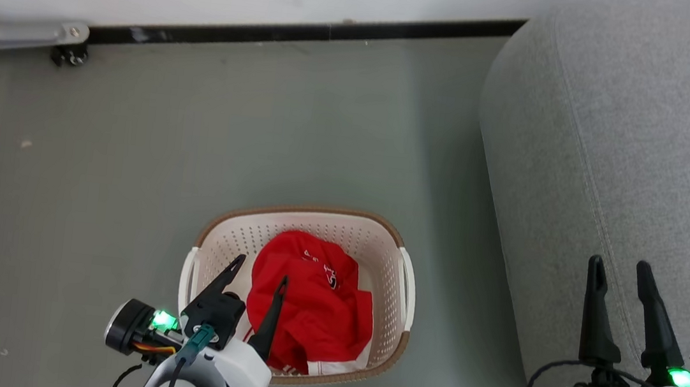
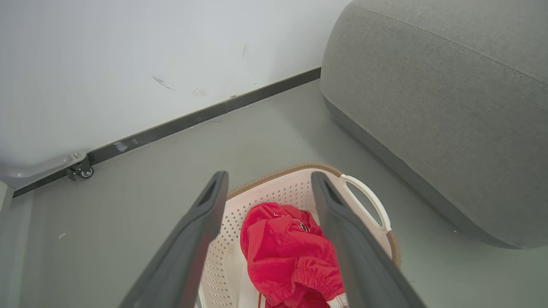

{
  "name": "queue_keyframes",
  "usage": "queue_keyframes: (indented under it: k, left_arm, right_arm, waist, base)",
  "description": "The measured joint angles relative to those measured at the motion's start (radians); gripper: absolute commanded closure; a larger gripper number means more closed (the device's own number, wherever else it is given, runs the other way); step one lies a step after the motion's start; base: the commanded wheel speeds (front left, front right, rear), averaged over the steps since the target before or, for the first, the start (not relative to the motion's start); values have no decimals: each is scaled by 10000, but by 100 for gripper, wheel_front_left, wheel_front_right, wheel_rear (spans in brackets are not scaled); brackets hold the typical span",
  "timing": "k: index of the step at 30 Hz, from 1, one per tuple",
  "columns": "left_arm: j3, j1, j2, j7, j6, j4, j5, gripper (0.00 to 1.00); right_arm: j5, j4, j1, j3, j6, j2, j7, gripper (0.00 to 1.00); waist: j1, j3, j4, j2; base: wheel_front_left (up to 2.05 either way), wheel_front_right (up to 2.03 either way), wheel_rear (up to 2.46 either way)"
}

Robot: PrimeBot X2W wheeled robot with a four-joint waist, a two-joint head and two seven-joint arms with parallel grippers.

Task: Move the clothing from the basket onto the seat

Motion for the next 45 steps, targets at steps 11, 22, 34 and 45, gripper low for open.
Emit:
queue_keyframes:
  k: [11, 22, 34, 45]
  left_arm:
    - [-267, -976, -6, -2, -90, 639, 349, 0]
    - [-606, -2000, 109, 17, -337, 1459, 853, 0]
    - [-972, -2670, 351, 48, -562, 2182, 1277, 0]
    - [-1055, -3027, 443, 420, -698, 2943, 1346, 0]
  right_arm:
    - [84, -571, -611, 27, 2, 0, -8, 0]
    - [345, -769, -1279, 0, 2, 0, -12, 0]
    - [617, -1066, -2246, -52, 2, 0, -13, 0]
    - [702, -1068, -2724, 50, 2, 0, -25, 0]
  waist:
    - [-1, 1283, -402, 0]
    - [0, 2606, -877, 0]
    - [-1, 3656, -1352, 0]
    - [-1, 4261, -1683, 0]
  base:
    - [0, 0, 0]
    - [0, 0, 0]
    - [0, 0, 0]
    - [0, 0, 0]
